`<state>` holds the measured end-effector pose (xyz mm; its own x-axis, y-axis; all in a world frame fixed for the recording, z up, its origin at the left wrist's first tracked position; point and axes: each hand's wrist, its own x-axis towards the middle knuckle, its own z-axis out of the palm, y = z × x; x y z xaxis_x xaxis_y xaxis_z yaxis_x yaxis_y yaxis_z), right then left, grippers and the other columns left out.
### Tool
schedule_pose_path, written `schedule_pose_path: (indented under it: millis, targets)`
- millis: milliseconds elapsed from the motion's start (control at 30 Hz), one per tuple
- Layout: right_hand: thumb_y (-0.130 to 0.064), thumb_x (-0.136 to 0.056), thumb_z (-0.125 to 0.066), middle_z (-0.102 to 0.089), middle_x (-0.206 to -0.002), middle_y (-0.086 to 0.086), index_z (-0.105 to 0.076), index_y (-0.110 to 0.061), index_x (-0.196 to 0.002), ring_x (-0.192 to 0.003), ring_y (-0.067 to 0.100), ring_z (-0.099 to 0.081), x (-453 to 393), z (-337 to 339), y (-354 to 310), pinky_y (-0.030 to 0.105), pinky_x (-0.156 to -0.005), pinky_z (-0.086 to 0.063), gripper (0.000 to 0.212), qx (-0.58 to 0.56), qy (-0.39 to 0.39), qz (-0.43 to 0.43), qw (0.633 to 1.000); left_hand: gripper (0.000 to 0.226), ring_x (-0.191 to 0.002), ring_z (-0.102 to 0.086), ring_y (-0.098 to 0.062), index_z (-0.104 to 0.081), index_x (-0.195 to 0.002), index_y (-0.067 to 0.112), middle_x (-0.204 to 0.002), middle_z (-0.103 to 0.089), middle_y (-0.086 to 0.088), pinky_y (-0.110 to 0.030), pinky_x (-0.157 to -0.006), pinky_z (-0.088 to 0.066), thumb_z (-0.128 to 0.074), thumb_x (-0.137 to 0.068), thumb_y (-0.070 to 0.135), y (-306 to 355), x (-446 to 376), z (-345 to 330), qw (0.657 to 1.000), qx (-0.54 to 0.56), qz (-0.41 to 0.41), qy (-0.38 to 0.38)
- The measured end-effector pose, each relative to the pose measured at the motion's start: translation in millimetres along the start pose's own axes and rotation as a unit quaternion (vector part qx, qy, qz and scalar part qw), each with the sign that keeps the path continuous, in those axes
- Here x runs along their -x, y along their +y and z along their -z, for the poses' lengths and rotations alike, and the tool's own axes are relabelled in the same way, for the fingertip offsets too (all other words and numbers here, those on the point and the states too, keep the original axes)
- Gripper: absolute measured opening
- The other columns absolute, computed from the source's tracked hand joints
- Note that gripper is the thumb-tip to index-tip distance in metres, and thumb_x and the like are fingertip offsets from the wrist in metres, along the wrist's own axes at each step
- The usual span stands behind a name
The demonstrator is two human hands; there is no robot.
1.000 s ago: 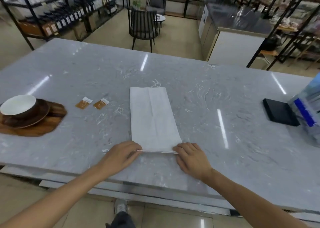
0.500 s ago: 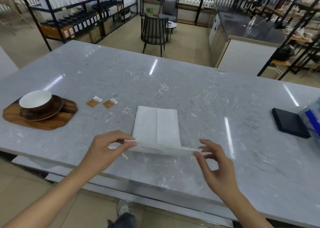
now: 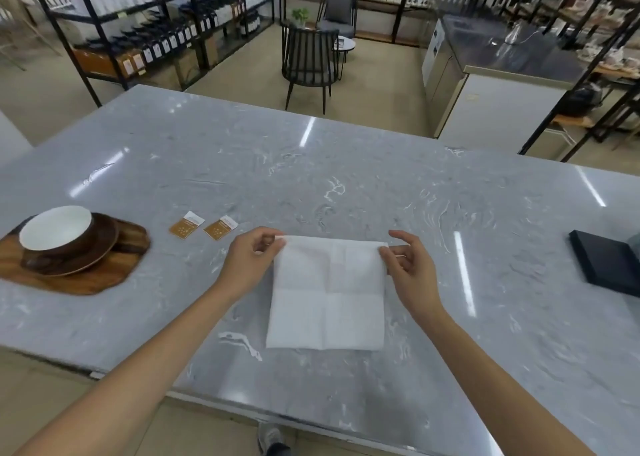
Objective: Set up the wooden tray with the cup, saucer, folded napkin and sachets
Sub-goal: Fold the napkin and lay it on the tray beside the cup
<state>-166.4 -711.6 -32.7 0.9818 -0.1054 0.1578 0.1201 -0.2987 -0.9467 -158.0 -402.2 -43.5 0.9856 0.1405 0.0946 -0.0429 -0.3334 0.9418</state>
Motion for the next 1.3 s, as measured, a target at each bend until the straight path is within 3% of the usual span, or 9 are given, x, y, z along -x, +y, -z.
schedule_pose_path:
  millis: [100, 233, 433, 533, 633, 733, 833, 1000, 1300]
  targets:
    - [-0.027, -0.097, -0.068, -0.072, -0.091, 0.005, -0.062, -0.026, -0.123, -0.084, 0.022, -0.072, -28, -17, 27, 0.041, -0.076, -0.062, 0.027, 0.036, -0.030, -0.050, 0.998, 0.005, -0.082, -0.071, -0.016, -0.075, -0.095, 0.018, -0.086, -0.076, 0.002, -0.045, -0.087, -0.059, -0.073, -0.091, 0.016, -29, -27, -10, 0.998, -0.054, 0.032, -0.009]
    - [-0.025, -0.098, -0.067, -0.071, -0.086, 0.001, -0.062, -0.025, -0.123, -0.074, 0.011, -0.070, -41, -32, 60, 0.010, -0.060, -0.051, 0.026, 0.082, -0.024, -0.101, 0.991, 0.008, -0.076, -0.068, -0.004, -0.076, -0.096, 0.013, -0.085, -0.074, 0.003, -0.032, -0.086, -0.058, -0.075, -0.089, 0.017, -56, -46, -17, 0.990, -0.125, 0.052, -0.029]
    - [-0.026, -0.096, -0.066, -0.072, -0.085, -0.011, -0.066, -0.024, -0.119, -0.078, -0.011, -0.065, -40, -40, 80, 0.001, -0.066, -0.046, 0.023, 0.158, 0.009, -0.121, 0.980, 0.006, -0.066, -0.062, 0.008, -0.074, -0.088, 0.020, -0.072, -0.068, 0.018, -0.014, -0.066, -0.048, -0.077, -0.084, 0.022, -68, -54, -22, 0.984, -0.169, 0.051, -0.026]
    - [-0.026, -0.096, -0.065, -0.070, -0.085, -0.015, -0.066, -0.024, -0.119, -0.080, -0.013, -0.064, -39, -43, 77, 0.007, -0.071, -0.051, 0.022, 0.184, 0.026, -0.117, 0.976, 0.008, -0.064, -0.061, 0.003, -0.073, -0.090, 0.016, -0.077, -0.070, 0.009, -0.021, -0.066, -0.052, -0.077, -0.083, 0.019, -64, -54, -22, 0.982, -0.179, 0.049, -0.019]
    - [-0.024, -0.097, -0.063, -0.070, -0.095, -0.006, -0.064, -0.019, -0.123, -0.083, 0.000, -0.066, -33, -48, 63, 0.033, -0.085, -0.058, 0.026, 0.199, 0.039, -0.130, 0.971, 0.018, -0.082, -0.064, -0.020, -0.068, -0.104, 0.012, -0.101, -0.065, -0.006, -0.038, -0.079, -0.055, -0.070, -0.087, 0.017, -48, -42, -27, 0.972, -0.233, 0.037, -0.013]
    - [-0.024, -0.096, -0.063, -0.064, -0.124, 0.007, -0.063, -0.014, -0.127, -0.111, 0.026, -0.058, -8, -67, 49, 0.042, -0.094, -0.052, 0.032, 0.357, 0.041, 0.024, 0.933, 0.024, -0.099, -0.060, -0.030, -0.067, -0.108, 0.015, -0.110, -0.060, -0.008, -0.042, -0.078, -0.053, -0.061, -0.089, 0.028, -22, -9, -43, 0.930, -0.365, -0.047, 0.004]
    - [-0.030, -0.099, -0.050, -0.057, -0.146, 0.009, -0.059, -0.016, -0.138, -0.135, 0.029, -0.050, 25, -94, 40, 0.044, -0.107, -0.044, 0.042, 0.403, -0.042, 0.132, 0.905, 0.038, -0.121, -0.057, -0.031, -0.067, -0.115, 0.014, -0.126, -0.063, -0.008, -0.045, -0.096, -0.050, -0.046, -0.090, 0.033, -8, 31, -71, 0.911, -0.390, -0.127, -0.051]
    - [-0.037, -0.104, -0.018, -0.014, -0.169, -0.002, -0.025, -0.024, -0.161, -0.158, 0.020, -0.011, 52, -103, 54, 0.042, -0.128, -0.011, 0.059, 0.464, -0.182, 0.083, 0.863, 0.063, -0.157, -0.003, -0.020, -0.019, -0.160, 0.019, -0.169, -0.013, 0.003, -0.047, -0.125, -0.014, -0.009, -0.104, 0.045, -36, 77, -88, 0.878, -0.445, -0.071, -0.160]
    - [-0.048, -0.106, -0.020, -0.003, -0.170, -0.011, -0.003, -0.029, -0.162, -0.158, 0.014, 0.002, 71, -48, 74, 0.046, -0.128, -0.009, 0.062, 0.493, -0.140, 0.027, 0.858, 0.076, -0.157, 0.001, -0.020, -0.003, -0.161, 0.014, -0.170, 0.000, -0.001, -0.047, -0.126, -0.012, -0.020, -0.101, 0.057, -56, 83, -73, 0.868, -0.467, -0.056, -0.158]
